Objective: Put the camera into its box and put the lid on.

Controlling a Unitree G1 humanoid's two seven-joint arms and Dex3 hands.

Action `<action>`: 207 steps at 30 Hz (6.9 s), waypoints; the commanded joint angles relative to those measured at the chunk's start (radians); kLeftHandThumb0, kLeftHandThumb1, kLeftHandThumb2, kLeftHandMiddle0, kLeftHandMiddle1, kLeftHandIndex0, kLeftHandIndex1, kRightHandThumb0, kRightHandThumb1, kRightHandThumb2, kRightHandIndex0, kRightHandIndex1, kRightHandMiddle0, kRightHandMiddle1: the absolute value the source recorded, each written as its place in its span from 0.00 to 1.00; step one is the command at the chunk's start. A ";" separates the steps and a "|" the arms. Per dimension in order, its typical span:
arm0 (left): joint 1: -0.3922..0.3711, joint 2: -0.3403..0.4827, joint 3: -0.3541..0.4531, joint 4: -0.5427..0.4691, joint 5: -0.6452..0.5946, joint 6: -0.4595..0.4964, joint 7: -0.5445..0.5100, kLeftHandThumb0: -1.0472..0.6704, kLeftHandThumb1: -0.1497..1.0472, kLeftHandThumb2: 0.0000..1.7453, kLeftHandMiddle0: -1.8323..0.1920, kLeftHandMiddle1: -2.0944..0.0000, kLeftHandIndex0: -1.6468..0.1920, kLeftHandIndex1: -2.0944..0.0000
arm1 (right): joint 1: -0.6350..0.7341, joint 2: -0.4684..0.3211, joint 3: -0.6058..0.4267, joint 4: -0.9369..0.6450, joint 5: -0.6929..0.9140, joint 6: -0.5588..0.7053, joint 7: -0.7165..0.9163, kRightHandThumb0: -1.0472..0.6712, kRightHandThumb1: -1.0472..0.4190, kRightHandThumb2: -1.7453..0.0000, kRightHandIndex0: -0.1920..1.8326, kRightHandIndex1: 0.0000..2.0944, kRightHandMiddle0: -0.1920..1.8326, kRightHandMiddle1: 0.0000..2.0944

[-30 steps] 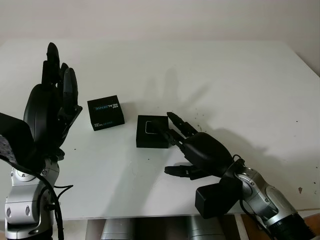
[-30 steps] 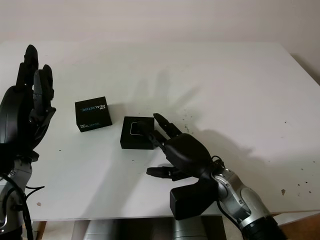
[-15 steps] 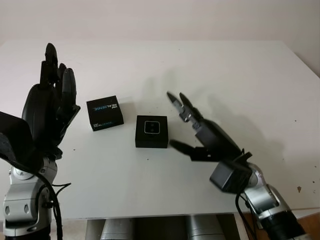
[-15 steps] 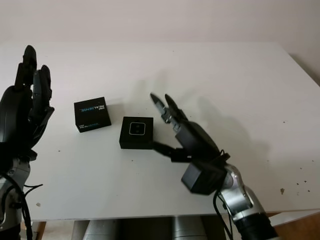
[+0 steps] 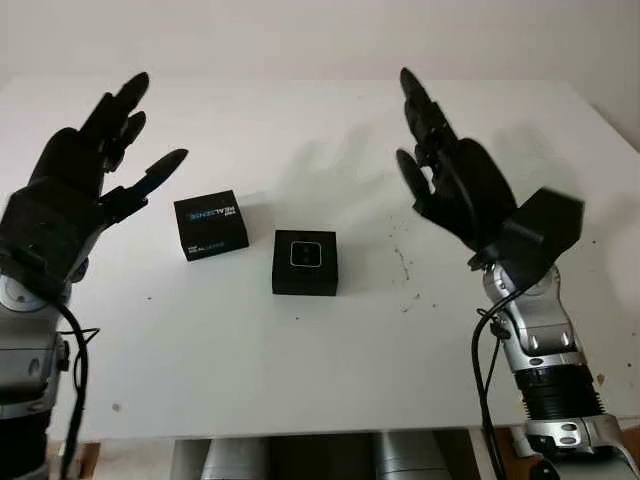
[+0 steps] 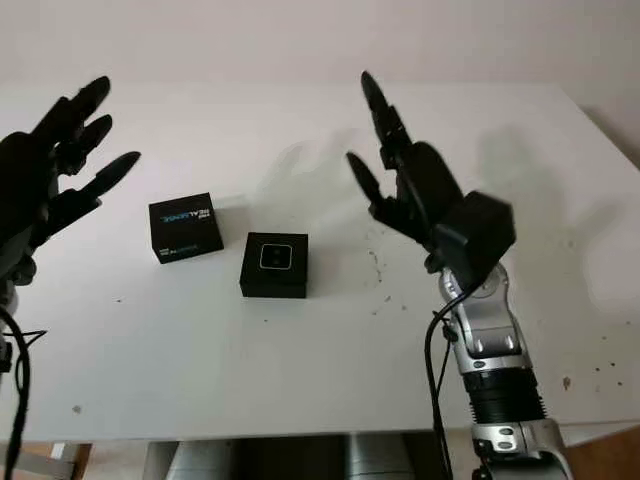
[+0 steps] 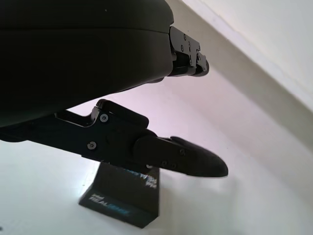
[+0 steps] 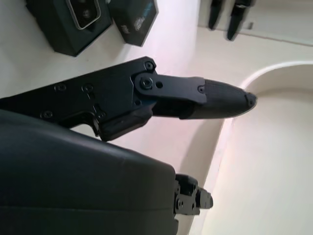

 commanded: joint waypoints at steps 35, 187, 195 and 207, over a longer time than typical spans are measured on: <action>-0.448 0.015 -0.390 0.853 0.427 -0.398 0.077 0.11 0.94 0.03 0.95 0.98 0.96 0.98 | -0.085 -0.049 -0.065 0.070 -0.019 0.129 0.095 0.18 0.00 0.65 0.02 0.03 0.05 0.03; -0.403 -0.256 -0.398 0.060 0.171 0.466 -0.201 0.57 0.92 0.03 0.70 0.34 0.73 0.28 | -0.057 0.120 -0.025 0.066 -0.059 0.060 -0.071 0.18 0.00 0.71 0.01 0.03 0.03 0.02; -0.409 -0.253 -0.434 0.050 0.195 0.509 -0.214 0.57 0.92 0.03 0.69 0.37 0.71 0.33 | -0.058 0.118 -0.024 0.069 -0.060 0.058 -0.067 0.18 0.00 0.71 0.00 0.02 0.03 0.02; -0.408 -0.283 -0.434 0.047 0.170 0.545 -0.208 0.56 0.91 0.03 0.70 0.30 0.71 0.28 | -0.060 0.124 -0.022 0.077 -0.062 0.056 -0.070 0.18 0.00 0.71 0.01 0.03 0.03 0.02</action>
